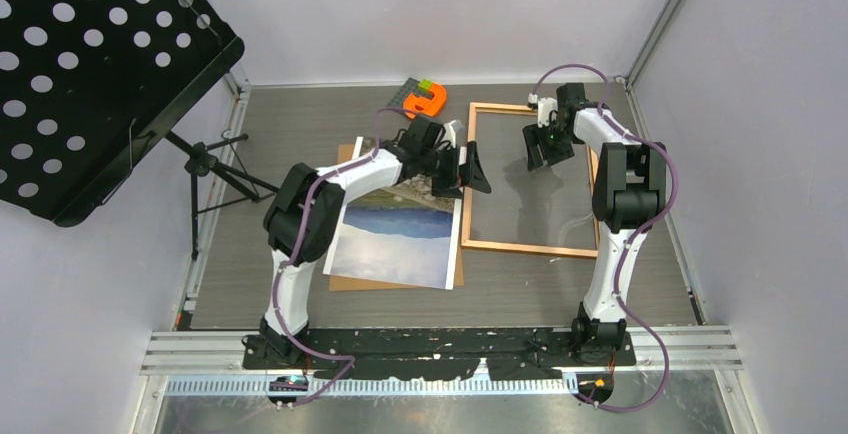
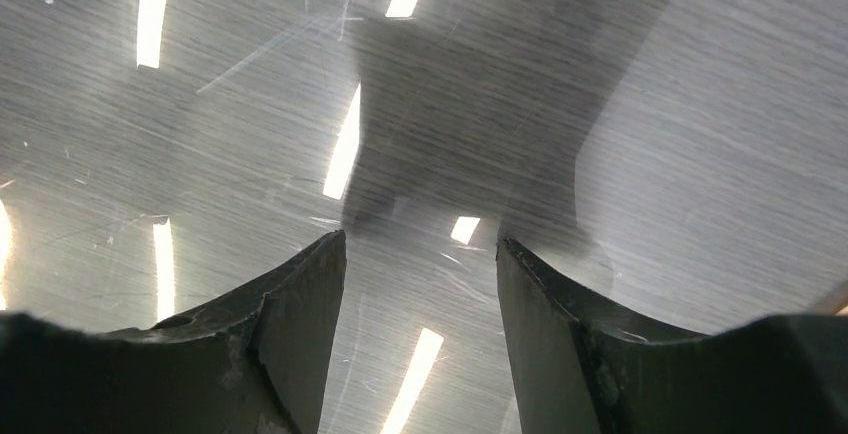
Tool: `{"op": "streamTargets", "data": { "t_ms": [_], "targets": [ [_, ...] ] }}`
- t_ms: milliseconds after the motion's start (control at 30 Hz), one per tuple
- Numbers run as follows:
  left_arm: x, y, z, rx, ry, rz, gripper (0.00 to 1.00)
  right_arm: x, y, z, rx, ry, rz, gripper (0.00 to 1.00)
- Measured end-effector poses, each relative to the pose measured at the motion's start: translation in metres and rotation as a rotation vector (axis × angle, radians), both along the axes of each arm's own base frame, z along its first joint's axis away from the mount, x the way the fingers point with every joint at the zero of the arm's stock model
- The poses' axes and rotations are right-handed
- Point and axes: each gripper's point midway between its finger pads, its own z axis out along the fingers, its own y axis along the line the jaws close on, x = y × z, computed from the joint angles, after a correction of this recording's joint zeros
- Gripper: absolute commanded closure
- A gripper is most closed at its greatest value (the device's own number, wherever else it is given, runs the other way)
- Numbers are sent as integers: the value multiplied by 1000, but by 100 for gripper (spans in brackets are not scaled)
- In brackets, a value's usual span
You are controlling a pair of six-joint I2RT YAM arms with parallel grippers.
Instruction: Put the photo into the frame
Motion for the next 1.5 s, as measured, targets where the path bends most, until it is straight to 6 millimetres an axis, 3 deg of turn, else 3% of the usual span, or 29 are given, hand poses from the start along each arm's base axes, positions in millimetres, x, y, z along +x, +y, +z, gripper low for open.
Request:
{"op": "streamTargets", "data": {
  "t_ms": [300, 400, 467, 667, 900, 1000, 1300, 1500],
  "targets": [
    [6, 10, -1, 13, -10, 6, 0, 0, 1, 0, 5, 1, 0, 32],
    [5, 11, -3, 16, -11, 3, 0, 0, 2, 1, 11, 2, -4, 18],
    [5, 12, -4, 20, -18, -3, 1, 0, 2, 3, 14, -1, -7, 16],
    [3, 23, -7, 43, -38, -22, 0, -1, -1, 19, 6, -31, -14, 14],
    [8, 59, 13, 72, -85, -30, 1, -12, -19, 64, -42, -128, -68, 17],
    [11, 80, 28, 88, -126, -32, 1, -17, -40, 74, -87, -155, -127, 19],
    [-6, 147, 53, 155, -262, -71, 2, -37, -104, 56, -175, -97, -280, 25],
    [-14, 176, 58, 171, -309, -76, 3, -44, -117, 34, -189, -39, -298, 37]
  ]
}}
